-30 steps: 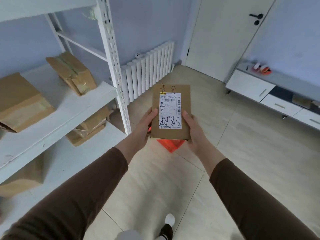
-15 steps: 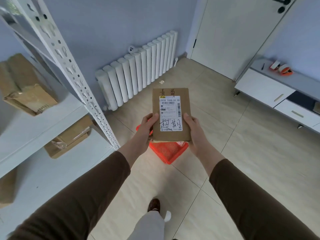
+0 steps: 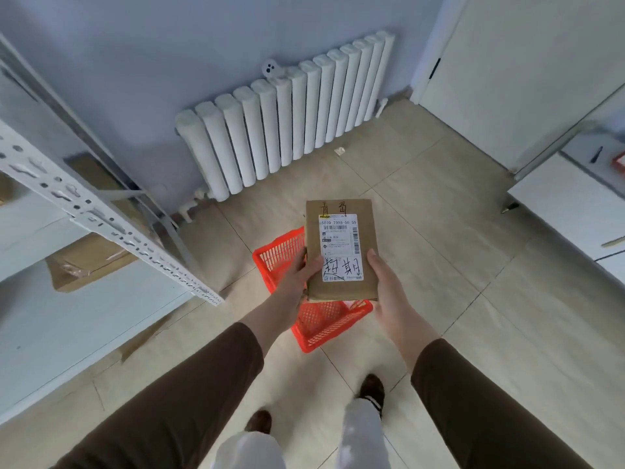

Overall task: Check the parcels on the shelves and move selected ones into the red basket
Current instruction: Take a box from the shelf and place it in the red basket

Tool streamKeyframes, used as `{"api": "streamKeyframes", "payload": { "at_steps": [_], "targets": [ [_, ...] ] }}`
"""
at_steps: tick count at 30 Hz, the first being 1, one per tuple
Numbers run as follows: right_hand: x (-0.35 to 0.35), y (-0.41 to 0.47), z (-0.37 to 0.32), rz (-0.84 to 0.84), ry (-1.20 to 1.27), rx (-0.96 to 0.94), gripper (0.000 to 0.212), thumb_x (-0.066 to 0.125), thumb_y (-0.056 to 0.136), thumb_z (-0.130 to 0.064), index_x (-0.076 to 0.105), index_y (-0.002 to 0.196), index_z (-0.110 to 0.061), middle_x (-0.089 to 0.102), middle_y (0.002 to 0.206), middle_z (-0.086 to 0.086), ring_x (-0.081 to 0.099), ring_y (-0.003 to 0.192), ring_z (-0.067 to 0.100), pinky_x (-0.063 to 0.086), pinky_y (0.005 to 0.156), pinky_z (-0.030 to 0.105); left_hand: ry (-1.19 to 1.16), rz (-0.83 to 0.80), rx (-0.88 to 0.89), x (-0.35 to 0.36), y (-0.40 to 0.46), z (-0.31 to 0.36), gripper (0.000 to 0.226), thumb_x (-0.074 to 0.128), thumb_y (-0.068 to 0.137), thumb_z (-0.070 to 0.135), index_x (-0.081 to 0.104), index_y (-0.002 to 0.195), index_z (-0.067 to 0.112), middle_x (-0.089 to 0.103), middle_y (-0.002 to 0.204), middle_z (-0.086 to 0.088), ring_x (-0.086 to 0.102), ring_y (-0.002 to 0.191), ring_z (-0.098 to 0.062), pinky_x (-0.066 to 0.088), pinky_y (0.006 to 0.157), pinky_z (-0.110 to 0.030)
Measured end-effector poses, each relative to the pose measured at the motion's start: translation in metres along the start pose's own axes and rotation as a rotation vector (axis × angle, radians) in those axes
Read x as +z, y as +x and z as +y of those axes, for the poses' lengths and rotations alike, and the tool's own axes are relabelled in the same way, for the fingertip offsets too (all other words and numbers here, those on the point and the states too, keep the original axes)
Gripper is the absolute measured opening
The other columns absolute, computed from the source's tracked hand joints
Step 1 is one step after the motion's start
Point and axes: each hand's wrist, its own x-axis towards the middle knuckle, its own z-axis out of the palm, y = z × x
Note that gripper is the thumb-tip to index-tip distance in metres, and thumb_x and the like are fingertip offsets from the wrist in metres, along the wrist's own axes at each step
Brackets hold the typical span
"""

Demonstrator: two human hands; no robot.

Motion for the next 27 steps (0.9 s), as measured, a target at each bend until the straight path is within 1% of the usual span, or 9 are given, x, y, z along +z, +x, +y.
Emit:
{"api": "streamKeyframes", "payload": {
  "at_steps": [4, 8, 10, 14, 17, 19, 22, 25, 27],
  "targets": [
    [-0.022, 0.067, 0.027, -0.077, -0.086, 0.082, 0.048, 0.057, 0.099, -0.053, 0.066, 0.134, -0.021, 0.077, 0.120, 0.011, 0.072, 0.113, 0.038, 0.051, 0.106, 0.057, -0.084, 0.154, -0.030, -0.001, 0.054, -0.052, 0.067, 0.077, 0.093, 0.030, 0.048, 0.152, 0.044, 0.075, 0.131, 0.005, 0.068, 0.125, -0.025, 0.049, 0.113, -0.051],
    [-0.035, 0.133, 0.068, -0.078, -0.130, 0.140, 0.041, 0.059, 0.101, -0.046, 0.065, 0.130, -0.018, 0.079, 0.112, 0.010, 0.076, 0.099, 0.033, 0.057, 0.082, 0.041, -0.183, 0.326, -0.100, -0.014, 0.106, -0.104, 0.108, 0.096, 0.065, 0.042, 0.038, 0.155, 0.034, 0.071, 0.136, 0.000, 0.068, 0.124, -0.026, 0.047, 0.115, -0.052],
    [-0.038, 0.170, 0.095, -0.055, -0.139, 0.137, 0.035, 0.061, 0.101, -0.042, 0.065, 0.127, -0.018, 0.080, 0.106, 0.008, 0.076, 0.098, 0.030, 0.056, 0.082, 0.041, -0.206, 0.371, -0.110, -0.028, 0.139, -0.133, 0.100, 0.092, 0.064, 0.042, 0.044, 0.150, 0.027, 0.073, 0.130, -0.001, 0.069, 0.121, -0.026, 0.048, 0.114, -0.051],
    [-0.040, 0.244, 0.167, -0.057, -0.191, 0.183, 0.028, 0.061, 0.101, -0.044, 0.062, 0.119, -0.022, 0.080, 0.104, 0.003, 0.072, 0.108, 0.030, 0.051, 0.105, 0.050, -0.227, 0.406, -0.135, -0.067, 0.206, -0.194, 0.073, 0.084, 0.083, 0.038, 0.051, 0.148, 0.028, 0.077, 0.123, 0.002, 0.069, 0.119, -0.024, 0.045, 0.117, -0.051],
    [-0.040, 0.298, 0.224, -0.090, -0.227, 0.206, 0.030, 0.057, 0.102, -0.048, 0.064, 0.119, -0.025, 0.080, 0.111, 0.001, 0.070, 0.116, 0.027, 0.044, 0.114, 0.054, -0.254, 0.438, -0.135, -0.098, 0.253, -0.238, 0.066, 0.078, 0.091, 0.037, 0.051, 0.150, 0.031, 0.076, 0.125, 0.003, 0.067, 0.121, -0.021, 0.042, 0.120, -0.049],
    [-0.040, 0.334, 0.261, -0.131, -0.260, 0.223, 0.029, 0.053, 0.103, -0.051, 0.065, 0.118, -0.030, 0.077, 0.118, -0.002, 0.066, 0.121, 0.023, 0.041, 0.115, 0.050, -0.279, 0.470, -0.135, -0.117, 0.281, -0.264, 0.061, 0.075, 0.094, 0.036, 0.052, 0.150, 0.034, 0.076, 0.124, 0.003, 0.066, 0.122, -0.020, 0.040, 0.121, -0.048],
    [-0.037, 0.371, 0.301, -0.193, -0.330, 0.256, 0.029, 0.047, 0.103, -0.056, 0.063, 0.122, -0.040, 0.066, 0.132, -0.016, 0.054, 0.130, 0.012, 0.031, 0.118, 0.049, -0.285, 0.509, -0.139, -0.144, 0.319, -0.300, 0.056, 0.072, 0.098, 0.038, 0.053, 0.150, 0.034, 0.076, 0.121, 0.006, 0.066, 0.122, -0.019, 0.038, 0.122, -0.048],
    [-0.034, 0.406, 0.332, -0.223, -0.370, 0.241, 0.029, 0.045, 0.105, -0.052, 0.063, 0.125, -0.040, 0.070, 0.122, -0.021, 0.061, 0.118, 0.004, 0.038, 0.116, 0.043, -0.252, 0.560, -0.157, -0.164, 0.353, -0.329, 0.059, 0.067, 0.099, 0.043, 0.049, 0.154, 0.031, 0.071, 0.131, 0.002, 0.063, 0.127, -0.024, 0.038, 0.122, -0.050],
    [-0.030, 0.422, 0.352, -0.222, -0.336, 0.268, 0.035, 0.046, 0.106, -0.048, 0.063, 0.133, -0.032, 0.075, 0.122, -0.007, 0.068, 0.114, 0.013, 0.052, 0.099, 0.040, -0.213, 0.623, -0.149, -0.174, 0.374, -0.348, 0.056, 0.063, 0.102, 0.043, 0.048, 0.155, 0.028, 0.068, 0.138, -0.001, 0.061, 0.129, -0.026, 0.040, 0.119, -0.048]
  ]
}}
